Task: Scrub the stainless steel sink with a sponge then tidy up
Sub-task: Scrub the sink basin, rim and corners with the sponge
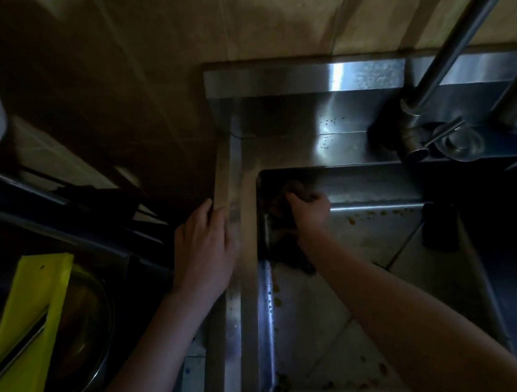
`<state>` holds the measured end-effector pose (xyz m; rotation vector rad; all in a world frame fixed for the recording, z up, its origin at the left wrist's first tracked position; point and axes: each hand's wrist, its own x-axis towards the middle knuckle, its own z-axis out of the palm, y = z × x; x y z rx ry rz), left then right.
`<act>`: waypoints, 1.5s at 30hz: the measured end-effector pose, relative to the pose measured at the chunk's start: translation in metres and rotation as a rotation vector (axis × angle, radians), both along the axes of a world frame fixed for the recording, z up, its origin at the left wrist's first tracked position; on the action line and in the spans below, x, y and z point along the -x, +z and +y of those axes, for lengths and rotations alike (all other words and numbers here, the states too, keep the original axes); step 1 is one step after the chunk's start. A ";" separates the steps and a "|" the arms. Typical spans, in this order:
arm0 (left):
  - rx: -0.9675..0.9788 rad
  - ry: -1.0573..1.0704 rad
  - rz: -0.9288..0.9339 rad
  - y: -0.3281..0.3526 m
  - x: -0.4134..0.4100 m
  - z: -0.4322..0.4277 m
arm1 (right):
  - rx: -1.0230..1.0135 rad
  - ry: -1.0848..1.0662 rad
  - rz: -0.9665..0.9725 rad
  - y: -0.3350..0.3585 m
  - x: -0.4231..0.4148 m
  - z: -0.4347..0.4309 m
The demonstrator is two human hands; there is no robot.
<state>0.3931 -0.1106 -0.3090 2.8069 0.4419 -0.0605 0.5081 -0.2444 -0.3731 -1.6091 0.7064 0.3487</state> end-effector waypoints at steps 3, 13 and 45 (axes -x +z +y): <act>-0.009 -0.065 0.032 -0.003 -0.012 -0.005 | -0.333 -0.094 0.208 -0.011 0.005 -0.017; -0.090 -0.215 0.049 -0.016 -0.074 -0.035 | -0.762 -0.468 0.183 -0.024 -0.030 -0.031; -0.001 -0.381 0.180 -0.022 -0.148 -0.093 | -0.168 0.189 0.057 -0.030 -0.030 -0.058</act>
